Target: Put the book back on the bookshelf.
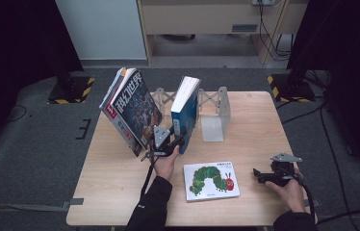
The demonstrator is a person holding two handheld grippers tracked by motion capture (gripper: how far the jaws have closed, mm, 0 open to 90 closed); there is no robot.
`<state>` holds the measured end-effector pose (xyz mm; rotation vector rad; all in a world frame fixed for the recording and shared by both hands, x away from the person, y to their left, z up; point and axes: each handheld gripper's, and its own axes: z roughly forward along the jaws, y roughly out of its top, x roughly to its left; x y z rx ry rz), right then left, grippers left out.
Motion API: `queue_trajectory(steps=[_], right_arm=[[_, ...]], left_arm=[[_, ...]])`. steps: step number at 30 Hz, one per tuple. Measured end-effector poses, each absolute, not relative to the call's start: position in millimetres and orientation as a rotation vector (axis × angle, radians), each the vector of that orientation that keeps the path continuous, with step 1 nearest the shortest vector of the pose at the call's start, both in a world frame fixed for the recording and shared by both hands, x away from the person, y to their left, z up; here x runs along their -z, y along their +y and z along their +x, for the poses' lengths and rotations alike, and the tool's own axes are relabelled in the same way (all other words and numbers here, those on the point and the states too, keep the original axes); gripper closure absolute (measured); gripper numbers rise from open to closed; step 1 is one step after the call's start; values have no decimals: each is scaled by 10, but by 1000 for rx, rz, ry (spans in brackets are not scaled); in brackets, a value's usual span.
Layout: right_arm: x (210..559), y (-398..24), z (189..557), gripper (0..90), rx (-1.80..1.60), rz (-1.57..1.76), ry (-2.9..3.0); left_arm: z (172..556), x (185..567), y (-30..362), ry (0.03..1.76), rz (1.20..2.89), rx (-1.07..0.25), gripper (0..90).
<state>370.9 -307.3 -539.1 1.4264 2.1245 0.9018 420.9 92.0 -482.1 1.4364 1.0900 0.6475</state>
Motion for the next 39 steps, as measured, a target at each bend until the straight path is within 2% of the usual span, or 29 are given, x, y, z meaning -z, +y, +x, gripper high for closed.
queue_trajectory(steps=[8, 16, 25, 39], right_arm=[[5392, -3073, 3710, 51, -902, 1425, 2125], [5391, -3072, 3709, 52, -901, 1427, 2127], [5391, -3072, 3708, 52, -901, 1427, 2127], [5391, -3073, 3709, 52, -901, 1426, 2128]], left_arm=[[4316, 4810, 767, 1086, 1450, -656, 524], [4349, 4818, 789, 1036, 1483, -624, 489], [4238, 4873, 869, 1020, 1494, -591, 537], [4368, 4844, 666, 1010, 1526, -555, 485]])
